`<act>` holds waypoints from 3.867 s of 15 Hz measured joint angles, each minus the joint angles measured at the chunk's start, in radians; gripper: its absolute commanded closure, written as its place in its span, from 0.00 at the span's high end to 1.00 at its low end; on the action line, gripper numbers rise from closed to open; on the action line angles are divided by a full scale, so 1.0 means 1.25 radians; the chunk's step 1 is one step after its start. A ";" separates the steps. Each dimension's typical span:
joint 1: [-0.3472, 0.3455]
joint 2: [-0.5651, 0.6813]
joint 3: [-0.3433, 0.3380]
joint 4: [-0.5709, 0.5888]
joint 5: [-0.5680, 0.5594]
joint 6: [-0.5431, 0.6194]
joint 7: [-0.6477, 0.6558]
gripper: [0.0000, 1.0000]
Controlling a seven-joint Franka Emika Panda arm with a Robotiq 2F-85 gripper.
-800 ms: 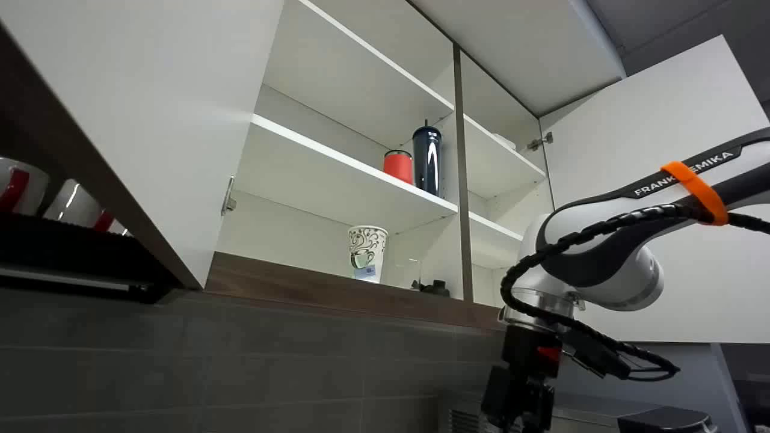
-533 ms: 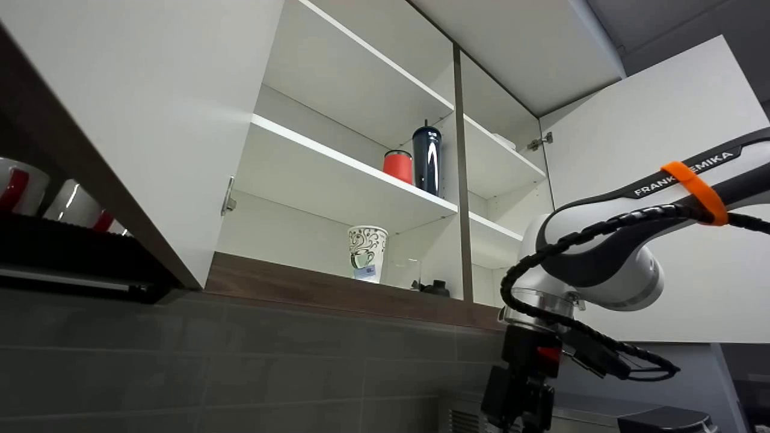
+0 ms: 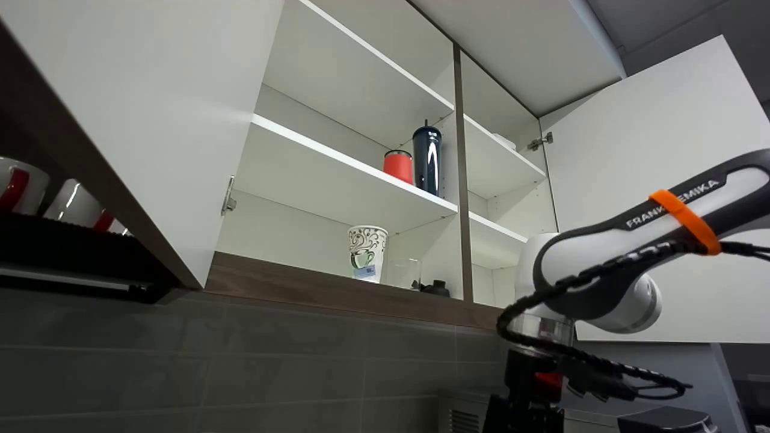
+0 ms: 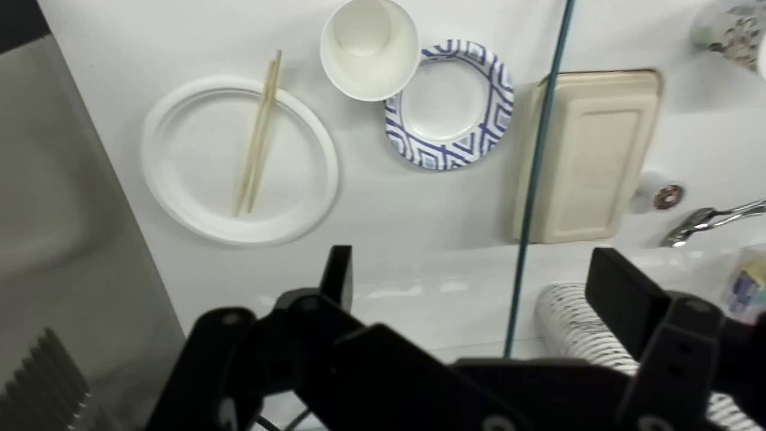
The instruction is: Put the bowl and cup inside the cupboard
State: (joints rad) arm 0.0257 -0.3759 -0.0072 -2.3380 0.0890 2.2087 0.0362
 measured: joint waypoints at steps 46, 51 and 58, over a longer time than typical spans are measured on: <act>0.009 0.343 0.031 -0.021 0.188 0.314 -0.121 0.01; 0.007 0.472 0.046 0.047 0.189 0.314 -0.126 0.31; -0.029 0.524 0.065 0.093 0.192 0.316 -0.142 0.83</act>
State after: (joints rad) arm -0.0100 0.2790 0.0738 -2.2214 0.3287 2.6035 -0.1409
